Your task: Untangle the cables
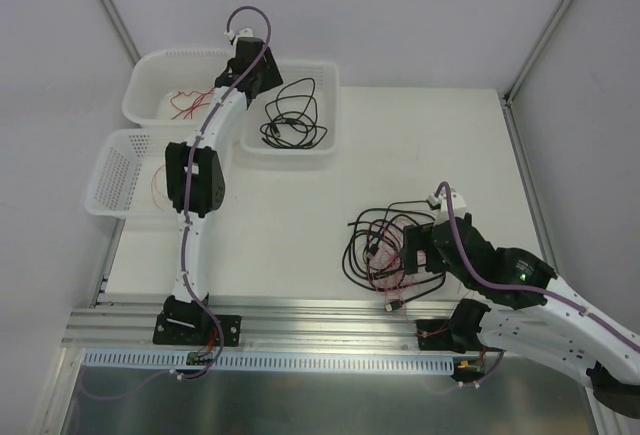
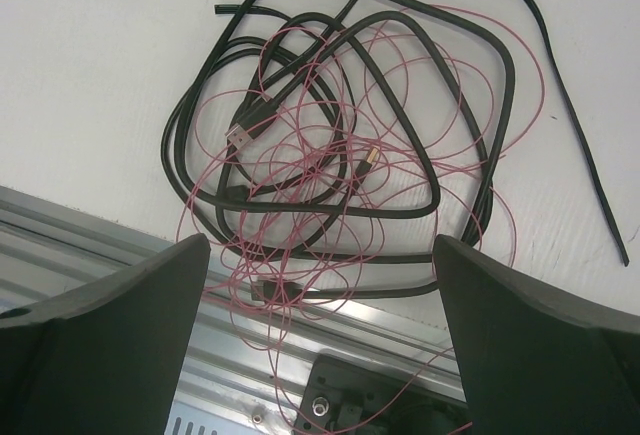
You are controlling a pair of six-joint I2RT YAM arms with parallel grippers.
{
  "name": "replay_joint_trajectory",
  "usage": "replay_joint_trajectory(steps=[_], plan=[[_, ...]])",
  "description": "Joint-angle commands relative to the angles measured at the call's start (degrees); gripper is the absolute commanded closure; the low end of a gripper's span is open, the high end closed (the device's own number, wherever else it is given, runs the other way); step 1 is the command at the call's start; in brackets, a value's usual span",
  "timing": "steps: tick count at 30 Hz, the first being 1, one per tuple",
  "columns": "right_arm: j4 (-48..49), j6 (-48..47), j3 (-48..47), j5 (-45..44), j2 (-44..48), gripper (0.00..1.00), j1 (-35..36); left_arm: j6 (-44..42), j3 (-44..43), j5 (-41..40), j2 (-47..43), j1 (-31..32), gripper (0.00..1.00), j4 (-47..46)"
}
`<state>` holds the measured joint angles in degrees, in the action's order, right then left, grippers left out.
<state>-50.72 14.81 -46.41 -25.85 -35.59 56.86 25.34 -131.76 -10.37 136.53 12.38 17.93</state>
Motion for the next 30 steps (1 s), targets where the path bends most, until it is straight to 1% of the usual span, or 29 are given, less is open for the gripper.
replay_joint_trajectory(steps=[1, 3, 4, 5, 7, 8, 9, 10, 11, 12, 13, 14, 15, 16, 17, 18, 19, 20, 21, 22, 25, 26, 30], plan=[[-1.0, 0.8, -3.0, 0.2, -0.1, 0.00, -0.1, -0.6, 5.0, 4.3, -9.4, 0.4, 0.36, -2.1], [-1.0, 0.7, -2.8, 0.3, -0.1, 0.01, -0.2, -0.9, 12.0, 5.0, -14.8, 1.2, 0.31, -2.1], [-0.7, 0.6, -2.8, 0.4, -0.3, 0.01, -0.1, -0.9, 14.8, 5.0, -19.2, 1.8, 0.29, -2.0], [-0.4, 0.5, -2.8, 0.8, -0.4, 0.01, -0.2, -1.2, 20.2, 4.7, -21.5, 2.7, 0.23, -1.9], [0.0, 0.6, -2.5, 1.5, -0.6, 0.00, -0.2, -2.2, 25.5, 3.3, -26.1, 4.0, 0.18, -1.8], [0.2, 0.6, -2.5, 1.7, -0.6, 0.01, -0.2, -2.6, 30.5, 1.9, -30.4, 4.8, 0.14, -1.7], [0.3, 0.6, -2.4, 2.1, -0.7, 0.00, -0.2, -3.4, 32.7, 1.4, -32.6, 6.4, 0.07, -1.7], [-0.1, 0.6, -2.2, 2.2, -1.2, 0.00, -0.1, -3.8, 36.7, 1.2, -36.8, 7.2, 0.05, -1.5], [-0.4, 0.7, -2.2, 2.2, -1.7, 0.00, -0.2, -4.2, 38.8, 1.1, -38.9, 8.3, 0.02, -1.3], [-1.0, 0.9, -2.2, 2.0, -2.4, 0.00, -0.1, -4.4, 41.0, 0.2, -41.2, 10.4, 0.01, -1.0], [-1.8, 1.1, -2.2, 1.9, -2.9, 0.00, -0.1, -4.6, 43.1, 0.0, -45.5, 11.7, 0.01, -0.8], [-1.9, 1.4, -2.0, 1.9, -3.9, 0.00, -0.1, -4.7, 47.4, -0.3, -47.7, 12.9, 0.01, -0.9], [-1.9, 2.0, -1.8, 2.4, -4.3, 0.00, -0.2, -4.3, 49.7, -0.2, -49.8, 14.1, 0.01, -0.5], [-1.0, 2.1, -1.3, 2.8, -4.6, 0.00, -0.1, -3.8, 51.8, 0.5, -54.0, 16.2, 0.01, -0.4], [-0.2, 2.2, 0.1, 4.0, -5.0, 0.01, -0.1, -3.3, 56.0, 1.3, -56.0, 16.8, 0.01, -0.2], [0.6, 2.5, 0.9, 4.7, -5.4, 0.00, -0.1, -1.5, 58.1, 2.2, -58.1, 17.3, 0.01, 0.0], [2.0, 3.1, 1.8, 5.2, -6.0, 0.00, -0.2, -0.6, 60.4, 4.2, -62.0, 17.9, 0.01, 0.4], [2.6, 3.6, 3.2, 6.1, -6.6, 0.00, -0.2, 0.1, 64.5, 5.0, -63.9, 18.1, 0.01, 0.8], [3.5, 3.6, 3.9, 6.9, -8.3, 0.00, -0.2, 1.0, 66.4, 5.6, -65.8, 18.4, 0.01, 1.1], [5.3, 3.6, 4.5, 7.6, -9.3, 0.00, -0.3, 1.6, 70.3, 6.2, -69.3, 18.9, 0.01, 2.4], [8.9, 4.9, 6.9, 8.8, -14.2, 0.00, -1.3, 3.7, 75.6, 9.3, -75.2, 19.0, 0.01, 4.8], [9.8, 4.9, 7.6, 9.1, -15.9, 0.00, -1.7, 5.0, 79.0, 10.1, -76.4, 19.0, 0.01, 5.3], [16.7, 4.7, 10.5, 11.3, -22.3, 0.00, -4.4, 7.0, 86.4, 13.4, -80.4, 19.1, 0.01, 6.2]])
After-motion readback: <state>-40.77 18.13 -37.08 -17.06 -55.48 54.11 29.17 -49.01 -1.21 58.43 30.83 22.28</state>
